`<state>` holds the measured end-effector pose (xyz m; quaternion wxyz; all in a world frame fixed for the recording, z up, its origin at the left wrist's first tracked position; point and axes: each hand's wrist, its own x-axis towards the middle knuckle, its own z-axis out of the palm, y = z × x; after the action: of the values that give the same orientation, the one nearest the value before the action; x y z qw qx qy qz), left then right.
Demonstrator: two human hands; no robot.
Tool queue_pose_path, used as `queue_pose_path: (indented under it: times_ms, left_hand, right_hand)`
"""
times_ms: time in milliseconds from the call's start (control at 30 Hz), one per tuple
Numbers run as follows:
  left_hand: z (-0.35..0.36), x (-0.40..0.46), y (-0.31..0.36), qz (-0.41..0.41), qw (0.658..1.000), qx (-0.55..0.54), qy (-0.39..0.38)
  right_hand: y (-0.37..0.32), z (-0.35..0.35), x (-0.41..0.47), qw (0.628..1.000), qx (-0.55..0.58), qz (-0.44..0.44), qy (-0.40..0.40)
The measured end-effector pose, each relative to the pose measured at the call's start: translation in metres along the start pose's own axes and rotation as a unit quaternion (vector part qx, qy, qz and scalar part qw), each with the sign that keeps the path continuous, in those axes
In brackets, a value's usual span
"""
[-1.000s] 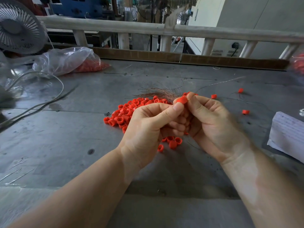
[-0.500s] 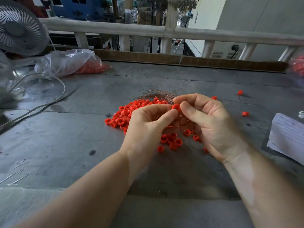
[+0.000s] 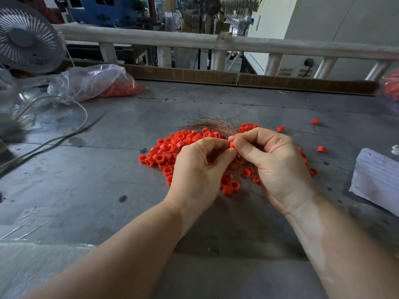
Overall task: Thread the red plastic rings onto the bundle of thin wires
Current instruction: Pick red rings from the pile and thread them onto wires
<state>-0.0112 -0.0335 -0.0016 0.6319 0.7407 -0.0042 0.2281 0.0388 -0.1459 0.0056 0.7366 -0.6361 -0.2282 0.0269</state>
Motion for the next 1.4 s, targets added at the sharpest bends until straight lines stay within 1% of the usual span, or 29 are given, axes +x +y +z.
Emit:
queue_pose_path:
  times_ms: [33,100,167,267,367,467,600,700,767,833,933,1033,1133,1267,1400]
  left_hand:
    - [-0.001,0.0,0.0,-0.012,1.0,-0.015,-0.004]
    - [-0.003,0.001,0.001,-0.053,0.995,-0.08,-0.013]
    - [-0.005,0.002,0.001,-0.082,0.988,-0.127,-0.025]
    - [-0.004,0.003,0.001,-0.098,0.984,-0.149,-0.024]
    - [-0.004,0.005,0.001,-0.114,0.976,-0.188,0.0]
    - [-0.005,0.005,0.0,-0.123,0.968,-0.218,0.009]
    - [-0.006,0.006,0.0,-0.133,0.968,-0.213,-0.005]
    - [-0.006,0.005,-0.001,-0.111,0.98,-0.167,-0.003]
    - [-0.006,0.005,-0.003,-0.094,0.987,-0.131,0.005]
    - [-0.007,0.005,-0.003,-0.098,0.986,-0.137,0.012]
    - [-0.006,0.006,-0.001,-0.123,0.974,-0.191,0.02]
    - [-0.005,0.006,0.0,-0.131,0.961,-0.243,0.016]
    - [-0.004,0.006,0.0,-0.141,0.952,-0.27,0.014]
    - [-0.006,0.009,0.0,-0.159,0.935,-0.316,0.029]
    - [-0.01,0.013,-0.001,-0.191,0.906,-0.374,0.048]
  right_hand:
    - [0.0,0.0,0.0,1.0,-0.023,-0.01,-0.001]
    - [0.001,-0.001,0.001,0.998,-0.064,-0.026,-0.005]
    - [0.001,-0.002,0.001,0.998,-0.065,-0.024,-0.008]
    - [0.002,-0.003,0.003,0.999,-0.039,0.012,-0.009]
    - [0.001,-0.006,0.003,0.999,-0.021,0.028,-0.007]
    - [0.001,-0.007,0.003,0.997,-0.079,0.017,-0.003]
    - [0.001,-0.008,0.004,0.983,-0.181,-0.029,0.005]
    - [-0.004,-0.008,0.003,0.964,-0.256,-0.077,-0.002]
    - [-0.005,-0.007,0.002,0.952,-0.288,-0.103,-0.004]
    - [-0.006,-0.005,0.001,0.95,-0.294,-0.109,-0.005]
    - [-0.004,-0.002,-0.001,0.949,-0.302,-0.093,-0.014]
    - [-0.004,0.0,-0.001,0.946,-0.313,-0.083,-0.021]
    - [-0.004,0.0,-0.001,0.942,-0.322,-0.09,-0.02]
    - [-0.003,-0.001,-0.001,0.949,-0.303,-0.082,-0.023]
    - [-0.001,-0.005,0.001,0.946,-0.313,-0.085,0.005]
